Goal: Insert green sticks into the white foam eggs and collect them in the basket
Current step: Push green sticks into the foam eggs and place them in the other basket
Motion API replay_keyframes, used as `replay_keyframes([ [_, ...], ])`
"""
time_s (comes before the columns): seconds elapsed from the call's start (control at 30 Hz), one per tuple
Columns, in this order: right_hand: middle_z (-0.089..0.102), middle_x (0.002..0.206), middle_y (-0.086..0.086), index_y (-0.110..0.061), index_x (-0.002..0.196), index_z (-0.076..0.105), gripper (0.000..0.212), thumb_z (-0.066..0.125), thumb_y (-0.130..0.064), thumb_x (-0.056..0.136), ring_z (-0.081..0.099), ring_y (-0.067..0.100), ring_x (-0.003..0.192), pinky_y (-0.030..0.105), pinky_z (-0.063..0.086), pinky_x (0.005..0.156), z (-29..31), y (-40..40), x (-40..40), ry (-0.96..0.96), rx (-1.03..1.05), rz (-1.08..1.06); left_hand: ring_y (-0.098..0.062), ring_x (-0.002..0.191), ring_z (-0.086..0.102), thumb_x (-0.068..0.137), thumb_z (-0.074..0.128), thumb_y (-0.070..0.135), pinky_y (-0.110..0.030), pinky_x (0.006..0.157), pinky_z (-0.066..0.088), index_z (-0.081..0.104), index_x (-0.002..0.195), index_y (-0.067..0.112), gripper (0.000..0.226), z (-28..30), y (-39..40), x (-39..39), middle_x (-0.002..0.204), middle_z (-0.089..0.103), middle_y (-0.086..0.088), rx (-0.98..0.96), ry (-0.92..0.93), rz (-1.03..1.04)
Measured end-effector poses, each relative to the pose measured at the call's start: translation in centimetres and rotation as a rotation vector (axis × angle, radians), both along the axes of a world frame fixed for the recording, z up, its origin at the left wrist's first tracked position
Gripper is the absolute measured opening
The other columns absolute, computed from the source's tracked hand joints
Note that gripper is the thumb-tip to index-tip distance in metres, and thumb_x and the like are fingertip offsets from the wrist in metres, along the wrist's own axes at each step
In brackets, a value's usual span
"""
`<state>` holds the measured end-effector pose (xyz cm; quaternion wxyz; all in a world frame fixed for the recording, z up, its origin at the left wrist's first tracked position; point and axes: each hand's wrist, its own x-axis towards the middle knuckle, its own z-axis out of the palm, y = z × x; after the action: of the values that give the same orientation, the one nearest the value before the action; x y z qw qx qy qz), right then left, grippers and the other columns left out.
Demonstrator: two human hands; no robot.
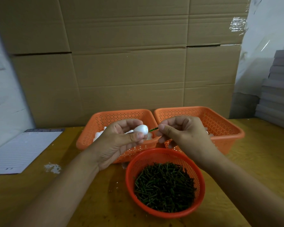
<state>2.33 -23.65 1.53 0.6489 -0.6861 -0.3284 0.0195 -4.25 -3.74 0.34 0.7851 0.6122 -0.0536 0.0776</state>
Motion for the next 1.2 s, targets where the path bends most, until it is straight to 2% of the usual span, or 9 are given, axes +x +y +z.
replay_keyframes([
  [0.13, 0.075, 0.078, 0.013, -0.007, 0.085, 0.069, 0.014, 0.062, -0.003, 0.095, 0.069, 0.016, 0.061, 0.022, 0.051, 0.048, -0.08, 0.18, -0.21, 0.007, 0.006, -0.005, -0.025, 0.096, 0.074, 0.064, 0.085, 0.009, -0.026, 0.078, 0.059, 0.072, 0.106, 0.012, 0.045, -0.06, 0.15, 0.0, 0.11, 0.074, -0.012, 0.0, -0.001, 0.001],
  [0.23, 0.075, 0.078, 0.013, -0.007, 0.085, 0.069, 0.014, 0.061, -0.002, 0.096, 0.068, 0.015, 0.06, 0.022, 0.051, 0.047, -0.07, 0.12, -0.22, 0.005, 0.014, -0.006, -0.02, 0.098, 0.073, 0.075, 0.081, 0.015, -0.025, 0.08, 0.057, 0.076, 0.111, 0.016, 0.036, -0.06, 0.22, -0.03, 0.109, 0.074, -0.008, 0.022, -0.019, -0.014],
  [0.33, 0.075, 0.077, 0.012, -0.007, 0.084, 0.068, 0.015, 0.06, -0.002, 0.096, 0.069, 0.014, 0.06, 0.023, 0.051, 0.047, -0.07, 0.09, -0.15, 0.002, 0.014, -0.004, -0.016, 0.094, 0.07, 0.088, 0.071, 0.025, -0.026, 0.076, 0.056, 0.076, 0.114, 0.02, 0.026, 0.0, 0.06, 0.02, 0.107, 0.072, -0.008, 0.074, -0.014, 0.003],
  [0.47, 0.075, 0.077, 0.011, -0.008, 0.084, 0.068, 0.015, 0.06, -0.004, 0.097, 0.069, 0.015, 0.061, 0.024, 0.051, 0.048, -0.07, 0.0, -0.1, -0.01, 0.002, -0.011, -0.016, 0.091, 0.069, 0.088, 0.071, 0.026, -0.027, 0.073, 0.057, 0.076, 0.112, 0.018, 0.026, -0.01, 0.09, 0.0, 0.113, 0.07, -0.011, 0.065, -0.021, -0.012],
  [0.57, 0.075, 0.078, 0.012, -0.008, 0.084, 0.067, 0.016, 0.059, -0.003, 0.097, 0.069, 0.014, 0.061, 0.024, 0.051, 0.048, 0.0, -0.03, -0.12, -0.019, -0.002, -0.011, -0.018, 0.094, 0.07, 0.077, 0.077, 0.019, -0.028, 0.08, 0.057, 0.073, 0.109, 0.015, 0.033, -0.27, 0.39, 0.07, 0.114, 0.07, -0.007, 0.092, -0.066, -0.052],
  [0.77, 0.074, 0.078, 0.014, -0.005, 0.083, 0.066, 0.016, 0.058, -0.002, 0.097, 0.067, 0.012, 0.06, 0.021, 0.05, 0.047, 0.25, -0.13, -0.26, -0.023, 0.004, -0.012, -0.021, 0.1, 0.072, 0.076, 0.076, 0.008, -0.03, 0.088, 0.057, 0.075, 0.1, 0.02, 0.026, -0.5, 0.52, 0.06, 0.114, 0.07, -0.003, 0.112, -0.147, -0.129],
  [1.07, 0.074, 0.078, 0.013, -0.006, 0.084, 0.067, 0.015, 0.059, -0.003, 0.097, 0.068, 0.013, 0.061, 0.023, 0.05, 0.048, 0.08, -0.1, -0.17, -0.039, 0.011, 0.0, -0.02, 0.095, 0.071, 0.077, 0.078, 0.016, -0.031, 0.084, 0.057, 0.074, 0.103, 0.018, 0.027, -0.48, 0.61, 0.2, 0.107, 0.071, -0.005, 0.066, -0.088, -0.069],
  [1.2, 0.075, 0.077, 0.012, -0.008, 0.086, 0.068, 0.013, 0.061, -0.004, 0.096, 0.068, 0.013, 0.062, 0.024, 0.05, 0.049, -0.17, 0.13, -0.26, -0.063, 0.03, 0.005, -0.02, 0.093, 0.071, 0.083, 0.073, 0.007, -0.03, 0.082, 0.057, 0.073, 0.104, 0.016, 0.023, -0.54, 0.53, 0.17, 0.109, 0.071, -0.004, 0.086, -0.082, -0.04],
])
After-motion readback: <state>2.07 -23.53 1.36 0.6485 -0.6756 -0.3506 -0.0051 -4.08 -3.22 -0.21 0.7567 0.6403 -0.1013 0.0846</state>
